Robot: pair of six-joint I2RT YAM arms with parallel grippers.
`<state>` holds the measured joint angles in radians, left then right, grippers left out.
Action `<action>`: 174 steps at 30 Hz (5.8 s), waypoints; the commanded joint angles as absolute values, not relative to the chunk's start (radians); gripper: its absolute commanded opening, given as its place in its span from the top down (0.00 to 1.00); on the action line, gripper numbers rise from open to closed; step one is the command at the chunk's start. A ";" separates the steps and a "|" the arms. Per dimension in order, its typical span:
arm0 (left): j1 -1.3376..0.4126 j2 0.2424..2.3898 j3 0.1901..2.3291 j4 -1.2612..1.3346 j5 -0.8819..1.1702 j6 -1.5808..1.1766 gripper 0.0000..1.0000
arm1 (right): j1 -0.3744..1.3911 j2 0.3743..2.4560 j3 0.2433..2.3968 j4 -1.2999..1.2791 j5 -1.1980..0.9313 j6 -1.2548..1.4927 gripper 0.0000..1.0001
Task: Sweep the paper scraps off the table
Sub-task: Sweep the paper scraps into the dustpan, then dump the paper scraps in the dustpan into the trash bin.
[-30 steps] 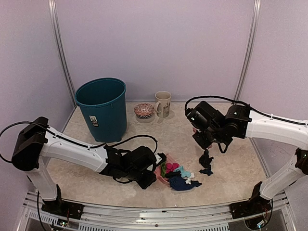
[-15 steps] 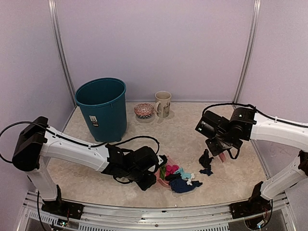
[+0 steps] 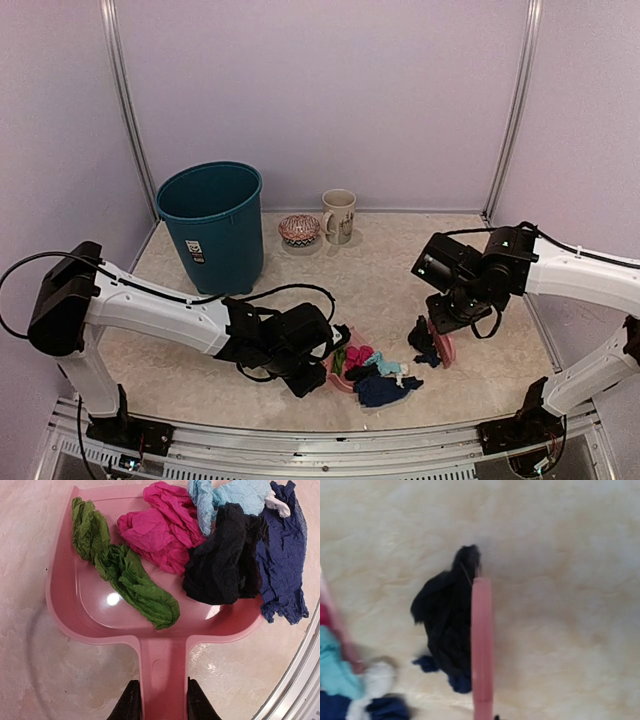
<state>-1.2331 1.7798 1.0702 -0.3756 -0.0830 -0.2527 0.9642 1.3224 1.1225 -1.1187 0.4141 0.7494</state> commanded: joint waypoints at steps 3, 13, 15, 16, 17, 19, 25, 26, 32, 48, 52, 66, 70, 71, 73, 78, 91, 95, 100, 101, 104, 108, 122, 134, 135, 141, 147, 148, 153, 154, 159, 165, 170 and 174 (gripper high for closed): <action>-1.234 1.822 1.066 -0.426 -0.017 -0.220 1.00 | 0.956 1.312 1.084 -0.929 0.296 0.745 1.00; -1.197 1.843 1.084 -0.378 0.004 -0.211 1.00 | 0.961 1.446 1.162 -0.814 0.202 0.554 1.00; -1.184 1.847 1.085 -0.367 0.008 -0.212 1.00 | 0.967 1.454 1.176 -0.804 0.180 0.515 1.00; -1.177 1.850 1.086 -0.365 0.009 -0.214 1.00 | 0.970 1.454 1.180 -0.799 0.168 0.495 1.00; -1.171 1.852 1.087 -0.363 0.010 -0.216 1.00 | 0.976 1.453 1.182 -0.791 0.149 0.475 1.00; -1.159 1.856 1.087 -0.349 0.010 -0.216 1.00 | 0.981 1.449 1.188 -0.779 0.124 0.432 1.00; -1.136 1.863 1.073 -0.294 -0.003 -0.230 1.00 | 0.989 1.434 1.215 -0.783 0.113 0.367 1.00; -1.134 1.864 1.069 -0.281 -0.006 -0.232 1.00 | 0.989 1.432 1.217 -0.785 0.118 0.365 1.00; -1.133 1.815 1.002 -0.120 -0.084 -0.256 1.00 | 0.989 1.429 1.254 -0.830 0.199 0.345 1.00; -1.141 1.683 0.936 0.037 -0.230 -0.260 1.00 | 0.988 1.388 1.326 -0.943 0.498 0.364 1.00; -1.141 1.656 0.936 0.029 -0.248 -0.258 1.00 | 0.984 1.364 1.328 -0.969 0.605 0.400 1.00; -1.132 1.569 1.087 -0.176 -0.288 -0.226 1.00 | 0.888 1.240 1.179 -0.883 0.631 0.413 1.00; -1.120 1.555 1.160 -0.268 -0.311 -0.223 1.00 | 0.870 1.224 1.152 -0.859 0.623 0.400 1.00; -1.115 1.552 1.178 -0.288 -0.313 -0.222 1.00 | 0.866 1.221 1.146 -0.851 0.622 0.398 1.00; -1.100 1.542 1.212 -0.327 -0.312 -0.224 1.00 | 0.858 1.217 1.134 -0.836 0.612 0.389 1.00; -1.057 1.509 1.283 -0.409 -0.305 -0.229 1.00 | 0.849 1.215 1.116 -0.810 0.597 0.378 1.00; -0.907 1.388 1.398 -0.567 -0.252 -0.264 1.00 | 0.838 1.221 1.080 -0.761 0.575 0.358 1.00; -0.835 1.331 1.393 -0.580 -0.207 -0.296 1.00 | 0.837 1.233 1.078 -0.746 0.568 0.347 1.00; -0.686 1.264 1.358 -0.570 -0.074 -0.350 1.00 | 0.836 1.261 1.093 -0.739 0.551 0.340 1.00; -0.656 1.253 1.350 -0.564 -0.037 -0.361 1.00 | 0.836 1.266 1.098 -0.738 0.549 0.339 1.00; -0.559 1.212 1.306 -0.517 0.089 -0.408 1.00 | 0.836 1.272 1.101 -0.736 0.544 0.339 1.00; -0.450 1.175 1.235 -0.432 0.309 -0.470 1.00 | 0.836 1.275 1.098 -0.731 0.540 0.342 1.00; -0.145 1.114 0.977 0.003 0.866 -0.883 1.00 | 0.836 1.276 1.096 -0.734 0.532 0.357 1.00; -0.044 1.118 0.815 0.604 1.034 -1.451 1.00 | 0.836 1.278 1.085 -0.719 0.523 0.360 1.00; -0.044 1.125 0.801 0.657 1.034 -1.499 1.00 | 0.836 1.278 1.086 -0.718 0.522 0.360 1.00; -0.043 1.178 0.702 1.024 0.993 -1.795 1.00 | 0.836 1.275 1.085 -0.717 0.518 0.364 1.00; -0.044 1.216 0.669 1.149 0.972 -1.880 1.00 | 0.836 1.266 1.086 -0.719 0.517 0.368 1.00; -0.037 1.220 0.671 1.154 0.981 -1.882 1.00 | 0.835 1.265 1.087 -0.719 0.517 0.368 1.00; -0.026 1.215 0.682 1.124 0.980 -1.864 1.00 | 0.835 1.259 1.086 -0.717 0.515 0.371 1.00; -0.041 1.212 0.691 1.092 0.979 -1.837 1.00 | 0.836 1.258 1.087 -0.717 0.513 0.370 1.00; -0.027 1.162 0.795 0.725 1.019 -1.533 1.00 | 0.836 1.229 1.099 -0.714 0.487 0.369 1.00; -0.024 1.109 0.982 0.264 1.027 -1.155 1.00 | 0.836 1.129 1.071 -0.666 0.405 0.334 1.00; -0.061 1.088 1.114 -0.024 0.986 -0.895 1.00 | 0.836 1.053 1.053 -0.606 0.217 0.290 1.00; -0.114 1.075 1.156 -0.128 0.950 -0.772 1.00 | 0.836 1.037 1.043 -0.582 0.022 0.260 1.00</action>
